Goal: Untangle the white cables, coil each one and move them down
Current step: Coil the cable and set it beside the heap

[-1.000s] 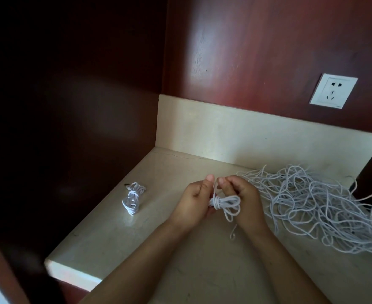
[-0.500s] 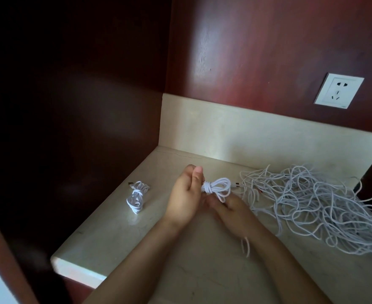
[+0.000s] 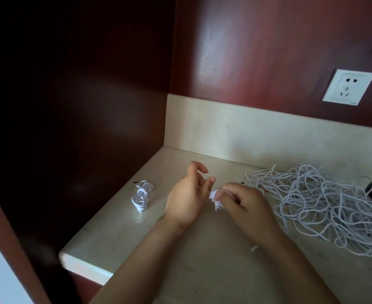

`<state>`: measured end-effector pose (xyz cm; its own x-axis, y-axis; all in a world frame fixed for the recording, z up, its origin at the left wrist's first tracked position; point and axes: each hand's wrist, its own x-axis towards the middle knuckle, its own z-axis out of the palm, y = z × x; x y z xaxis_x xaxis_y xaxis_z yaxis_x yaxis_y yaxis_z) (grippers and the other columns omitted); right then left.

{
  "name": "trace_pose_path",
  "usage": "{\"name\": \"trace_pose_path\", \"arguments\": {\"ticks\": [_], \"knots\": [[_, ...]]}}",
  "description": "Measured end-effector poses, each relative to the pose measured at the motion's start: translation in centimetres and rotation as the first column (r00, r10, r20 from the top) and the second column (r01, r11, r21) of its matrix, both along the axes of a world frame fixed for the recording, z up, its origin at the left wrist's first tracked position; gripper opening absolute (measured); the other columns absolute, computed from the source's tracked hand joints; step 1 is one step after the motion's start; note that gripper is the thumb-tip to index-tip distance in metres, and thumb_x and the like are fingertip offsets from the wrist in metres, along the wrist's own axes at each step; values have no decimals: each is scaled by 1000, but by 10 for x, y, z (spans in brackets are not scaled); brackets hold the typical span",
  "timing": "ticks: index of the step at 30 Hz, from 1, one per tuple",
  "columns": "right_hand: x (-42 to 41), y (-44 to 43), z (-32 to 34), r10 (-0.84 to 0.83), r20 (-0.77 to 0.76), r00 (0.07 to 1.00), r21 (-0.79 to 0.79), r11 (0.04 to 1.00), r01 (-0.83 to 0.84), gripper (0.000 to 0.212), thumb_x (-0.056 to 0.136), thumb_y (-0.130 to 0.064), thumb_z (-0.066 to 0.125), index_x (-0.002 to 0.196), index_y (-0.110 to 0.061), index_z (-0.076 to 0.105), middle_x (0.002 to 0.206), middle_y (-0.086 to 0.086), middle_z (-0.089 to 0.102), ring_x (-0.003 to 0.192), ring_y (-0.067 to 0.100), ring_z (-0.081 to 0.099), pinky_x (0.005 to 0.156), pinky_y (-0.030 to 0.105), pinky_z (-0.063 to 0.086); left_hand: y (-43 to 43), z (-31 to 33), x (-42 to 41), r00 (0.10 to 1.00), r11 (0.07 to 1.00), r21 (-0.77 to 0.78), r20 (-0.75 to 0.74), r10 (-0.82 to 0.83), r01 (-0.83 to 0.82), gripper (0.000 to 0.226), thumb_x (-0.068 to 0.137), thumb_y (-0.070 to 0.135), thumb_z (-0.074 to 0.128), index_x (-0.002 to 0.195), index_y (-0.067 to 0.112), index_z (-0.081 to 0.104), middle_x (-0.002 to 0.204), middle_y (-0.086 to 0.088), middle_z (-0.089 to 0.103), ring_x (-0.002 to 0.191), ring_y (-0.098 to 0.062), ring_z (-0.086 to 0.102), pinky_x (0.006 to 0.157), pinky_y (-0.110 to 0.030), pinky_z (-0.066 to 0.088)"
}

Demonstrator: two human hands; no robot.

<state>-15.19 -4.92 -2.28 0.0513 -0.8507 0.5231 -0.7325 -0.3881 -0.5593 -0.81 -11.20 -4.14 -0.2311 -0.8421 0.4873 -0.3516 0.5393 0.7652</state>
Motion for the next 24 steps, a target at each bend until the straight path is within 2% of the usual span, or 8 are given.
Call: {"name": "trace_pose_path", "arguments": {"ticks": [4, 7, 10, 14, 16, 19, 22, 24], "knots": [[-16, -8, 2, -85, 266, 960, 12, 996, 85, 14, 84, -34, 66, 76, -23, 63, 65, -4, 62, 60, 9, 56, 61, 34, 45, 2, -2, -6, 960, 970, 42, -159, -230, 240, 21, 90, 25, 60, 102, 28, 44, 62, 6, 51, 56, -12, 47, 59, -36, 41], [-23, -12, 1, -19, 483, 876, 69, 998, -17, 12, 86, -8, 71, 76, -14, 69, 68, 9, 68, 64, 15, 61, 65, 32, 47, 8, 2, -11, 861, 918, 34, -360, -358, 396, 16, 97, 4, 54, 103, 16, 45, 54, 11, 43, 49, -3, 37, 52, -18, 33], [-16, -13, -2, 21, 554, 832, 120, 987, -105, 14, 85, -7, 72, 73, -16, 72, 64, -3, 68, 62, 6, 60, 63, 26, 47, 11, 5, -12, 811, 911, 32, -469, -350, 411, 15, 100, -2, 45, 102, 12, 46, 52, 13, 45, 47, 0, 37, 50, -14, 34], [-4, -16, -15, 105, 313, 944, 177, 970, -167, 29, 85, -12, 64, 68, -36, 63, 53, -19, 60, 53, -6, 53, 60, 19, 42, 4, 4, -7, 846, 968, 55, -499, -186, 245, 16, 103, 8, 41, 99, 22, 47, 65, 1, 50, 53, -5, 43, 54, -18, 37], [3, -15, -22, 105, 195, 975, 259, 953, -154, 44, 97, -11, 57, 58, -30, 52, 45, -14, 51, 46, -2, 46, 57, 24, 37, 1, 3, -4, 871, 989, 60, -484, -88, 134, 15, 104, 12, 39, 97, 24, 44, 68, -1, 50, 53, -4, 45, 54, -19, 38], [13, -10, -25, 224, 33, 974, 314, 923, -223, 44, 100, -24, 52, 58, -27, 42, 49, -11, 44, 50, 1, 42, 58, 25, 34, -1, 1, -1, 903, 999, 8, -428, 31, -31, 13, 104, 16, 40, 95, 25, 42, 65, 7, 52, 53, -3, 47, 55, -23, 42], [14, -7, -23, 302, -31, 953, 253, 925, -285, 39, 99, -27, 51, 63, -23, 37, 58, -9, 37, 58, 2, 37, 58, 26, 30, -4, -2, 1, 958, 995, -27, -272, 87, -98, 7, 102, 23, 43, 102, 25, 37, 62, 16, 55, 52, -6, 48, 58, -34, 40], [12, -5, -18, 280, 3, 960, 195, 941, -275, 34, 95, -35, 50, 66, -21, 45, 60, -5, 41, 60, 3, 42, 60, 31, 34, -3, -2, 1, 977, 994, -35, -190, 98, -107, 13, 101, 26, 47, 105, 25, 34, 61, 19, 55, 52, -5, 50, 54, -30, 34]]}}
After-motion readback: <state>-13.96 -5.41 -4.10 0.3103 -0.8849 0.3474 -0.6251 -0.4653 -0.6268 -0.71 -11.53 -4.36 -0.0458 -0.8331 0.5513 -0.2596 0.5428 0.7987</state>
